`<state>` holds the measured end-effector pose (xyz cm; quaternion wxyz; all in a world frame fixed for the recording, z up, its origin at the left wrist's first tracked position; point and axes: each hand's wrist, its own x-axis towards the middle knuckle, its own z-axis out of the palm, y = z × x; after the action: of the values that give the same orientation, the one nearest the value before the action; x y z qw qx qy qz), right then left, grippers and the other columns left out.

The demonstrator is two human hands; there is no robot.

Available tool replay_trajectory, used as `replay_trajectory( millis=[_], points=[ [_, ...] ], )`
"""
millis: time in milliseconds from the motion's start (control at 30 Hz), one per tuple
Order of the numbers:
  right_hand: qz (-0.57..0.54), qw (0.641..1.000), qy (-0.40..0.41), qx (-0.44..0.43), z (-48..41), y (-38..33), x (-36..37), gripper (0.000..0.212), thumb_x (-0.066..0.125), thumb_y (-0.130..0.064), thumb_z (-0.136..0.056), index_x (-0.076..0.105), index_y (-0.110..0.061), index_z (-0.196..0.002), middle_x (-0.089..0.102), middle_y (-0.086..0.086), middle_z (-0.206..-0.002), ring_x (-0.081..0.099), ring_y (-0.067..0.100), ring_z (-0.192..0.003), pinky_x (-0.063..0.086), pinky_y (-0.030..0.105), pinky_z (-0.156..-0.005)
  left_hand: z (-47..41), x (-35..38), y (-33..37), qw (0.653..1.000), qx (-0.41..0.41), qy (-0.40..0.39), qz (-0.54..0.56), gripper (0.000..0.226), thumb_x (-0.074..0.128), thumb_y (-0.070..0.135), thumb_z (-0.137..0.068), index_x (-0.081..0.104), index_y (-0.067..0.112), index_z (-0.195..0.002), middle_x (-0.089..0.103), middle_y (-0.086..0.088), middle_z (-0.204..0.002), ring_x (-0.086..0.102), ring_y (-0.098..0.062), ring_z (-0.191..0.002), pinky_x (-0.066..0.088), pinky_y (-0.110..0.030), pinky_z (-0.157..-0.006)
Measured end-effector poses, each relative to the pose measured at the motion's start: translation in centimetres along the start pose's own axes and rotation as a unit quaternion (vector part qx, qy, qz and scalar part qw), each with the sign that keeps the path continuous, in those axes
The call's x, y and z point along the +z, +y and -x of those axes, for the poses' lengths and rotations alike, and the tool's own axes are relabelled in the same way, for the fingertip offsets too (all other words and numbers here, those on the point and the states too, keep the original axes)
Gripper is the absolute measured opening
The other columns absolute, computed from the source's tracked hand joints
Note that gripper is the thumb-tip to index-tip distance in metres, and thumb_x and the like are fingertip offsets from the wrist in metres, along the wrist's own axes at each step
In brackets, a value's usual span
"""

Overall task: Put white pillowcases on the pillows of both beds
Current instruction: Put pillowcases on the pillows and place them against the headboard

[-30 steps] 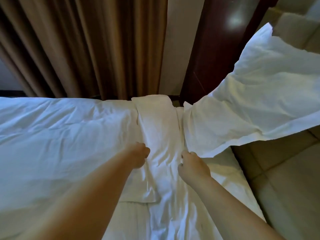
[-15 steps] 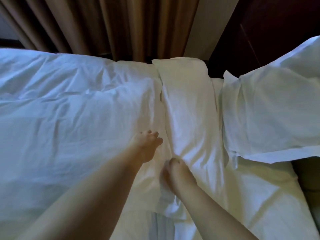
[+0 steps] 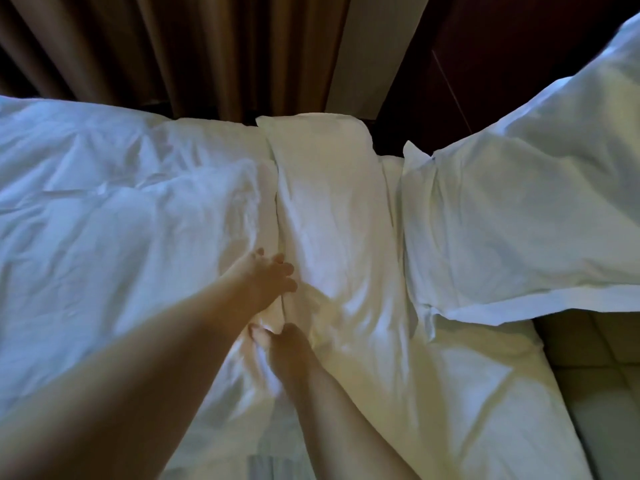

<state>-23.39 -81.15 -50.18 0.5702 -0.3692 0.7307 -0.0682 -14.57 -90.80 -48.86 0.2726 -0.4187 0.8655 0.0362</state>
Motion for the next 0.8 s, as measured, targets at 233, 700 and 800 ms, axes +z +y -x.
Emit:
replay_trajectory(
  millis=[233, 700, 800],
  points=[
    [-0.04, 0.996, -0.013, -0.077, 1.1, -0.2, 0.2, 0.028, 0.059, -0.027, -0.089, 0.059, -0.011, -0.112, 0.066, 0.008, -0.113, 0.06, 0.02, -0.098, 0.041, 0.024, -0.076, 1.7, 0.7, 0.6, 0.994, -0.007, -0.024, -0.104, 0.033, 0.049, 0.011, -0.092, 0.059, 0.024, -0.12, 0.057, 0.005, -0.126, 0.046, -0.021, -0.122, 0.035, -0.038, -0.1],
    [-0.036, 0.962, 0.082, -0.257, 11.6, -3.8, -3.4, 0.025, 0.048, -0.03, -0.09, 0.053, -0.014, -0.071, 0.058, -0.001, -0.072, 0.05, 0.018, -0.068, 0.038, 0.031, -0.059, 11.1, -8.4, 0.7, 0.984, -0.142, 0.095, -0.043, 0.026, 0.05, 0.015, -0.084, 0.066, 0.024, -0.102, 0.067, 0.004, -0.106, 0.059, -0.019, -0.106, 0.035, -0.032, -0.092],
    [-0.016, 0.934, 0.11, -0.339, 17.4, -6.4, -7.8, 0.037, 0.05, -0.03, -0.092, 0.04, -0.018, -0.059, 0.047, -0.007, -0.061, 0.041, 0.013, -0.058, 0.033, 0.027, -0.053, 15.0, -14.7, 1.0, 0.964, -0.191, 0.186, -0.008, 0.019, 0.055, 0.022, -0.081, 0.064, 0.024, -0.097, 0.065, 0.003, -0.102, 0.059, -0.02, -0.1, 0.036, -0.033, -0.088]
  ],
)
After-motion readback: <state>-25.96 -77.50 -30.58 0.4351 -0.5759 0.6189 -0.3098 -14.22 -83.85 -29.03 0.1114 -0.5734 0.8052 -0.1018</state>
